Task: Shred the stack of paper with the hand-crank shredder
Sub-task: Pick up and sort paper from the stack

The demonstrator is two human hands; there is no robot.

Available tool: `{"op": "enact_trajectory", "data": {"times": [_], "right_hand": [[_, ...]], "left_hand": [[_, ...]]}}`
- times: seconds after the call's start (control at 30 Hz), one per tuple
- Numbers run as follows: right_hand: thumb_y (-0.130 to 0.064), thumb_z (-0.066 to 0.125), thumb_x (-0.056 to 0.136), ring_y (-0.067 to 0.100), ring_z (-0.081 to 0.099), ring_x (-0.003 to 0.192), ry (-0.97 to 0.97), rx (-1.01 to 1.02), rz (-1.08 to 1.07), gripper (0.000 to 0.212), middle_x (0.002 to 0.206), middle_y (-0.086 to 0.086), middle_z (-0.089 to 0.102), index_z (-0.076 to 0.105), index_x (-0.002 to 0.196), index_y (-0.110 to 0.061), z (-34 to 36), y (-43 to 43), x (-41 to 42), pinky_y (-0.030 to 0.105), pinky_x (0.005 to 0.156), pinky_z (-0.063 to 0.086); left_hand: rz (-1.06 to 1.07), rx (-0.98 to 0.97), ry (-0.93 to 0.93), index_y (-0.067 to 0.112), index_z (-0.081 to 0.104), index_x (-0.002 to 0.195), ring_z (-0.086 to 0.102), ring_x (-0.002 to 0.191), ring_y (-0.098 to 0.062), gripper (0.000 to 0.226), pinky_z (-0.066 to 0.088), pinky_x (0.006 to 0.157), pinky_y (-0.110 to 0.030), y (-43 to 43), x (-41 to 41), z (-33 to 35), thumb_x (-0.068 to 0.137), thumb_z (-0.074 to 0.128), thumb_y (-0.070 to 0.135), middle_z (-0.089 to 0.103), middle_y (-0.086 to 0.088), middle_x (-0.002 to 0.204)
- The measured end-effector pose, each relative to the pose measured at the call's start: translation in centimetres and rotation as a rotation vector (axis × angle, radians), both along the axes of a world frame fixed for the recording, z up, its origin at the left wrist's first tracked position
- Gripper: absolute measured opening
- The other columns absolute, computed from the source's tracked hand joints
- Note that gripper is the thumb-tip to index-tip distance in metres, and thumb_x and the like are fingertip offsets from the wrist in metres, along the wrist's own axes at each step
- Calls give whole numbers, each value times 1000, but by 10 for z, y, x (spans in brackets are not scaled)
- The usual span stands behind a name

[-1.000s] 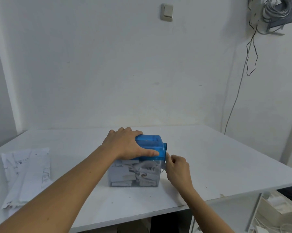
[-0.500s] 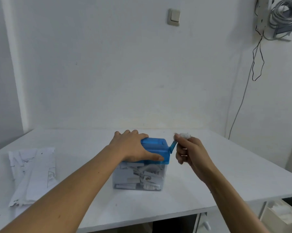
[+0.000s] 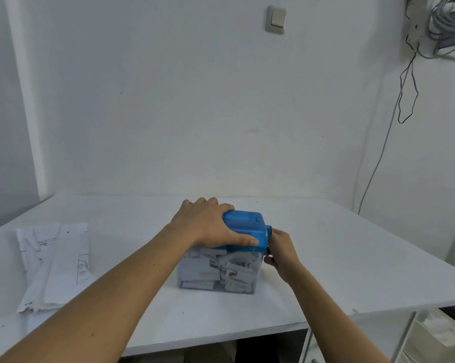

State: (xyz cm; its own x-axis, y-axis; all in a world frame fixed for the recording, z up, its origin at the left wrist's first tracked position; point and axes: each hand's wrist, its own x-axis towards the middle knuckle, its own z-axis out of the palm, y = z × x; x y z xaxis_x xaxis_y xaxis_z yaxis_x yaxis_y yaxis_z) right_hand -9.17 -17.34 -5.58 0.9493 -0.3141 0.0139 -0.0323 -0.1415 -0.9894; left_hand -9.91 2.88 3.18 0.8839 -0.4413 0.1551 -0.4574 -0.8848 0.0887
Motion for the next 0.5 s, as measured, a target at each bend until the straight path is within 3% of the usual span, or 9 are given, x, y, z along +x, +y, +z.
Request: {"op": "enact_trajectory", "data": {"times": [0.17, 0.33, 0.5], "right_hand": [[-11, 46, 92, 13, 34, 43, 71, -88, -37, 26, 56, 5, 46, 48, 67, -10, -9, 9, -25, 25, 44, 28], [-38, 45, 103, 14, 42, 48, 6, -125, -105, 47, 55, 2, 52, 52, 67, -10, -13, 16, -56, 26, 46, 35], [-37, 53, 102, 13, 38, 43, -130, -59, -11, 44, 51, 0, 47, 60, 70, -7, 30, 16, -105, 24, 42, 32]], "left_hand": [[37, -8, -5, 44, 37, 150, 46, 127, -19, 111, 33, 107, -44, -1, 2, -2, 58, 37, 106, 51, 7, 136], [60, -2, 8, 45, 36, 151, 45, 130, -20, 114, 33, 108, -45, -2, 3, -1, 55, 38, 107, 50, 7, 140], [59, 8, 32, 45, 34, 151, 45, 130, -20, 114, 32, 107, -45, -2, 2, 3, 56, 39, 106, 49, 8, 140]]}}
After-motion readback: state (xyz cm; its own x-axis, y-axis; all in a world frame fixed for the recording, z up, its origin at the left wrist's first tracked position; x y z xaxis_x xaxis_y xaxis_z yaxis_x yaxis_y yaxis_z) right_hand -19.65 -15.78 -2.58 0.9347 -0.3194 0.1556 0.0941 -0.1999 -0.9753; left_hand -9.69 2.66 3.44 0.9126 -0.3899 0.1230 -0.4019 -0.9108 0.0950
